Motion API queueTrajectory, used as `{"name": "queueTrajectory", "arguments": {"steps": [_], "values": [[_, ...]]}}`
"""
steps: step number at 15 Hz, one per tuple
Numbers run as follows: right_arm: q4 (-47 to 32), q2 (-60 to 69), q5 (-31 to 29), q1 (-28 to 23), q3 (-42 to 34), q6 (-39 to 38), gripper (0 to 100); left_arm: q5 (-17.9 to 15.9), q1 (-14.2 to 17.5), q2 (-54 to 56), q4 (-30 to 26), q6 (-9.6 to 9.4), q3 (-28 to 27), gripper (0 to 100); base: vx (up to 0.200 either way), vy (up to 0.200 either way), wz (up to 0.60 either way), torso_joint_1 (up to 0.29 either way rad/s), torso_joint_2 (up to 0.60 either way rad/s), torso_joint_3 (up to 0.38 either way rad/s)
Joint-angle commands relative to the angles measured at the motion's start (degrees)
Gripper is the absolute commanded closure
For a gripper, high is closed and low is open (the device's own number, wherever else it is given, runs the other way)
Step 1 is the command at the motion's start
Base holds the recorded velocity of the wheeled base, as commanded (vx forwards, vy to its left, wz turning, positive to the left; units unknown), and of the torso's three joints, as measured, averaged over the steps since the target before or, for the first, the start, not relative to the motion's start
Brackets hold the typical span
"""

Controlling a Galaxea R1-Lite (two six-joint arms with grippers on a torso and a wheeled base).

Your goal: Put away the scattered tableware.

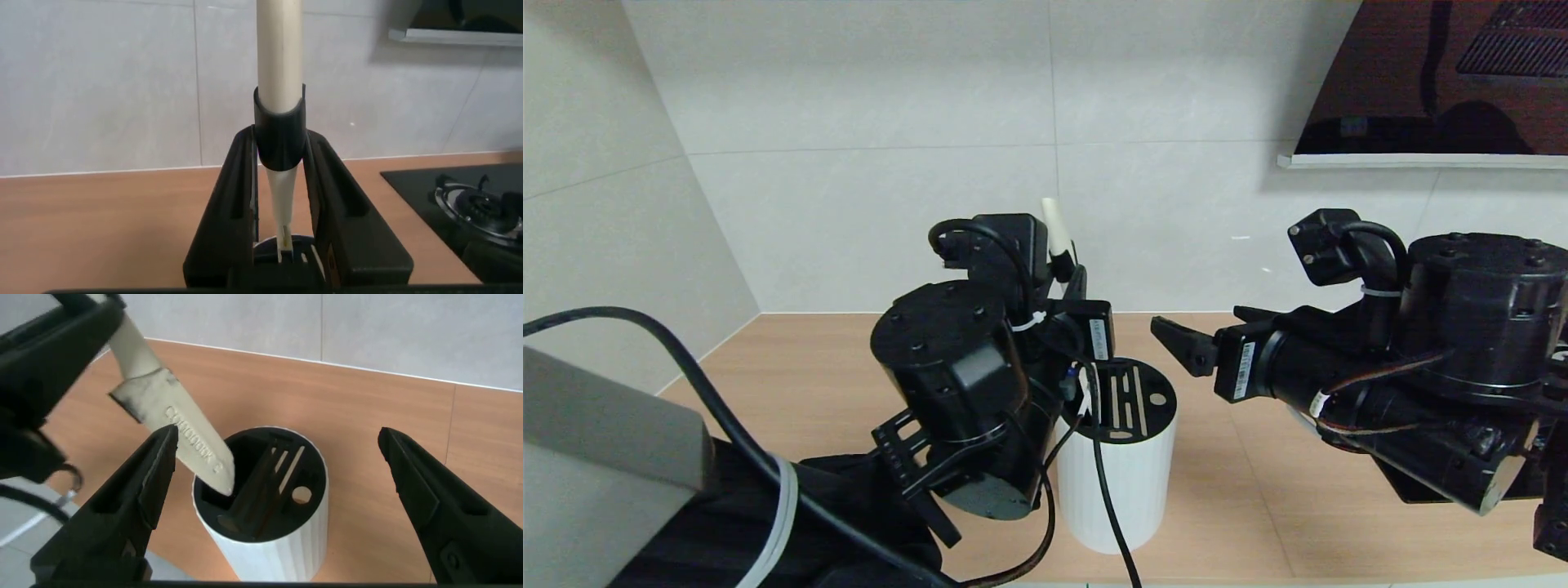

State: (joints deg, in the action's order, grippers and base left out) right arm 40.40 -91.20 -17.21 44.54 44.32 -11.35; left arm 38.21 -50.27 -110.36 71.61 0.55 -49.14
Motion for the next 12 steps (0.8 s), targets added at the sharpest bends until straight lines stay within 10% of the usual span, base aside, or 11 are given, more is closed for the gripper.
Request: {"name": "queueTrajectory", "arguments": {"steps": [1,12], "values": [[0.03,-0.12,-0.01,0.02,0.06,0.01,0,0.03,0.00,-1.87,0.46,0.51,0.01,100,0.000,0.000,0.00,0.000,0.00,0.000],[0.03,-0.21,-0.01,0.02,-0.03,0.01,0,-0.06,0.00,-8.73,0.73,2.97,0.36,100,0.000,0.000,0.00,0.000,0.00,0.000]]}}
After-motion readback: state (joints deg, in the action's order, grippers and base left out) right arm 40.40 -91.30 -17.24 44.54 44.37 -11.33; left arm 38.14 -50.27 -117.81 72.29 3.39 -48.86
